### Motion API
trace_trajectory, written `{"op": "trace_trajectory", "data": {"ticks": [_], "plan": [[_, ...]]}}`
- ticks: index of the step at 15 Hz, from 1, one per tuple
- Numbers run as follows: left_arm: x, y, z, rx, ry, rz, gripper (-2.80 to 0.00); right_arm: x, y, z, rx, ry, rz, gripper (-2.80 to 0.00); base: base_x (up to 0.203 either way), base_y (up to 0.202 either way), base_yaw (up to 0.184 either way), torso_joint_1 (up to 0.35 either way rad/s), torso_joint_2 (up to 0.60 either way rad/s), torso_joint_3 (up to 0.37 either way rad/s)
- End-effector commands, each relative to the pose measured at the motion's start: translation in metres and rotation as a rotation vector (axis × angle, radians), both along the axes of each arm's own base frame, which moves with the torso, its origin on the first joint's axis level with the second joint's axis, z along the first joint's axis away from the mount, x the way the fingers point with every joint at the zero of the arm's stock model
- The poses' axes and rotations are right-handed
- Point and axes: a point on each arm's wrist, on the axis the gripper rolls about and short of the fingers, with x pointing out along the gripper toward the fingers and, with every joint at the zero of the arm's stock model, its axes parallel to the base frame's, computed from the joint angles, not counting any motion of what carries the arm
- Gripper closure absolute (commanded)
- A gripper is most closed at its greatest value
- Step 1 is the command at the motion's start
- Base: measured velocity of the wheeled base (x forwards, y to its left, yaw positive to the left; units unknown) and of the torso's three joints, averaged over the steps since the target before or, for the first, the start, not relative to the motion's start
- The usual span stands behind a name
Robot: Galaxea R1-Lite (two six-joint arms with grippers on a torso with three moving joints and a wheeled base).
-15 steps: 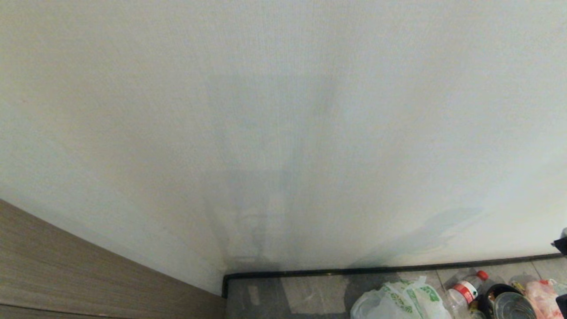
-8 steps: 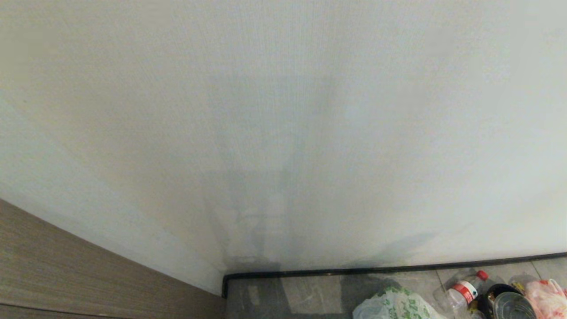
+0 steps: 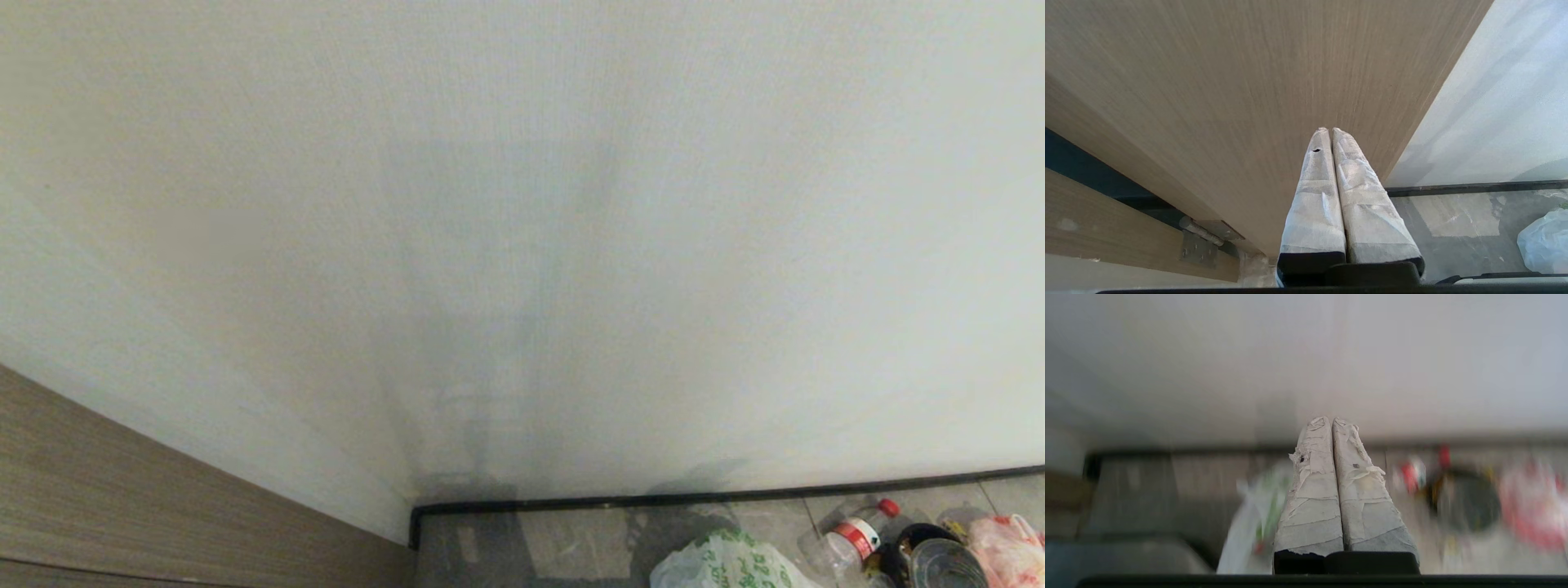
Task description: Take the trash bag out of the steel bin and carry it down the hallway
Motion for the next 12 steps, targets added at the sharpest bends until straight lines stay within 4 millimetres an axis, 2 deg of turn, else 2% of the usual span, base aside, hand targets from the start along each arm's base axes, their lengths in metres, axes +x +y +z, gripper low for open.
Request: {"op": "trace_trajectory", "data": {"ticks": [1, 12], "plan": [[0.0, 0.0, -0.0005, 0.0, 0.0, 0.001, 0.0, -0.0004, 0.0001, -0.0035, -0.002, -0.027, 0.007, 0.0, 0.0, 0.0, 0.0, 0.0, 0.0, 0.0], [-0.0001, 0.0, -0.0001, 0.0, -0.002, 0.001, 0.0, -0.0004, 0.0001, -0.0054, 0.035, -0.002, 0.002, 0.0, 0.0, 0.0, 0.0, 0.0, 0.0, 0.0]]}}
